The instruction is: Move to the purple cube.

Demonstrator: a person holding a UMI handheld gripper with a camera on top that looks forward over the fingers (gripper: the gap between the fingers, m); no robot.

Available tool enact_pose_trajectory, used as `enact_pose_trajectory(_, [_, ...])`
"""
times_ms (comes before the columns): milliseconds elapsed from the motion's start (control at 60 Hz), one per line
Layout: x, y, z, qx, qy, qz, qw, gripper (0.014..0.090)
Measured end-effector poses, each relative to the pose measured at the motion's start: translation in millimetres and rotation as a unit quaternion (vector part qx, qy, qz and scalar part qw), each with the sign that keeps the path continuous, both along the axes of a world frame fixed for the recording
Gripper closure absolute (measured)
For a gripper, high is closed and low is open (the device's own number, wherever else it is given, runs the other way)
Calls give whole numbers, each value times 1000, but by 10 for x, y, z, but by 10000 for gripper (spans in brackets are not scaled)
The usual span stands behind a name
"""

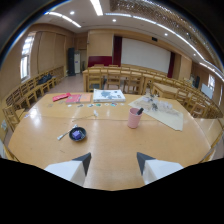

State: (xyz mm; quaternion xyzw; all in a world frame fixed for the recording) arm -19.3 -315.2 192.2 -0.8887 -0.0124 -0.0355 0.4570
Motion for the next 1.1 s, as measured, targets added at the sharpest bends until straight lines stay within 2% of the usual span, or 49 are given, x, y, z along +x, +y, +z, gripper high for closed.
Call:
enact_pose_trajectory(83, [18, -162, 84, -4, -2, -3, 1000, 185])
enact_pose_trajectory(267, [-174, -358, -88, -16, 0, -8, 1000, 183])
enact_pose_trajectory(417, [-560, -468, -306, -29, 21, -6, 999, 189])
enact_pose_trajectory(550, [-982, -428, -437, -40, 30, 15, 999, 185])
enact_pose_trajectory(700, [-1380, -115, -504, -35, 38, 35, 998, 184])
enact_pose_trajectory(833, [-1503, 360, -568, -26, 33, 41, 998, 182])
enact_pose_trajectory(983, [-1594, 1007, -754, -22, 34, 34, 999, 184])
enact_pose_trajectory(1100, [-1656, 1414, -940, -36, 42, 21, 998, 184])
